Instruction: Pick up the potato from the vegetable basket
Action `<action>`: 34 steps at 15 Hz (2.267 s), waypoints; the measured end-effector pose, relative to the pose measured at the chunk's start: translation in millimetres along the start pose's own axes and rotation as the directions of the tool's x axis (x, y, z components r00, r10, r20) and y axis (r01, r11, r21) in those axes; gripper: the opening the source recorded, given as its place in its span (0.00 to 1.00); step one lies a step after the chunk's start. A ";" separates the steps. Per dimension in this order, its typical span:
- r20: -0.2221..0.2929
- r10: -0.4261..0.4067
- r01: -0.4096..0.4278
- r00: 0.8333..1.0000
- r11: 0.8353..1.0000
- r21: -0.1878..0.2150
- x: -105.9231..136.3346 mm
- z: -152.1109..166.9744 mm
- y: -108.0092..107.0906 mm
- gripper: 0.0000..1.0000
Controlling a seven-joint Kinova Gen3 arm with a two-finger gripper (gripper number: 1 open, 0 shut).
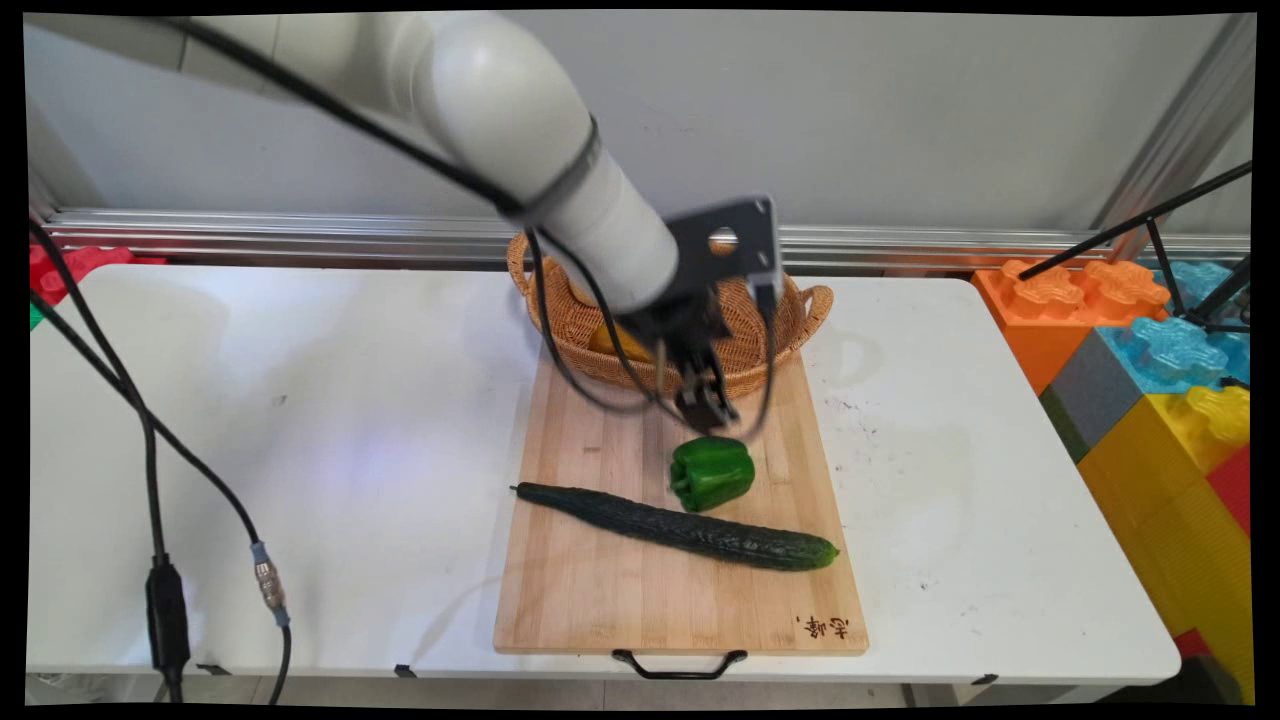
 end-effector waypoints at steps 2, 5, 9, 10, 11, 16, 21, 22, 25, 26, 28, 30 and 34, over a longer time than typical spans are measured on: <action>0.032 -0.003 0.001 0.999 0.999 0.043 -12.1 -0.1 -29.7 1.00; 0.090 0.006 -0.012 0.996 0.998 0.062 -35.2 8.4 -69.5 1.00; 0.156 0.015 -0.019 0.988 1.000 0.020 -69.0 25.5 -107.8 1.00; 0.165 0.020 -0.021 0.986 1.000 0.007 -75.1 28.9 -113.0 1.00; 0.173 0.025 -0.024 0.985 1.000 -0.006 -80.8 32.3 -117.7 1.00; 0.165 0.057 -0.042 0.985 0.995 -0.096 -97.6 52.7 -140.3 1.00; 0.139 0.075 -0.054 0.987 0.987 -0.151 -99.3 67.6 -157.2 1.00; 0.135 0.078 -0.056 0.988 0.985 -0.161 -99.3 70.8 -160.7 1.00; 0.128 0.090 -0.065 0.988 0.980 -0.186 -98.5 80.0 -169.9 1.00; 0.128 0.093 -0.067 0.987 0.979 -0.192 -98.4 83.0 -173.3 1.00; 0.130 0.097 -0.070 0.987 0.977 -0.200 -98.5 87.4 -177.8 1.00; 0.132 0.102 -0.074 0.986 0.976 -0.206 -98.3 92.8 -183.8 1.00; 0.140 0.100 -0.070 0.985 0.976 -0.206 -99.2 99.3 -193.5 0.00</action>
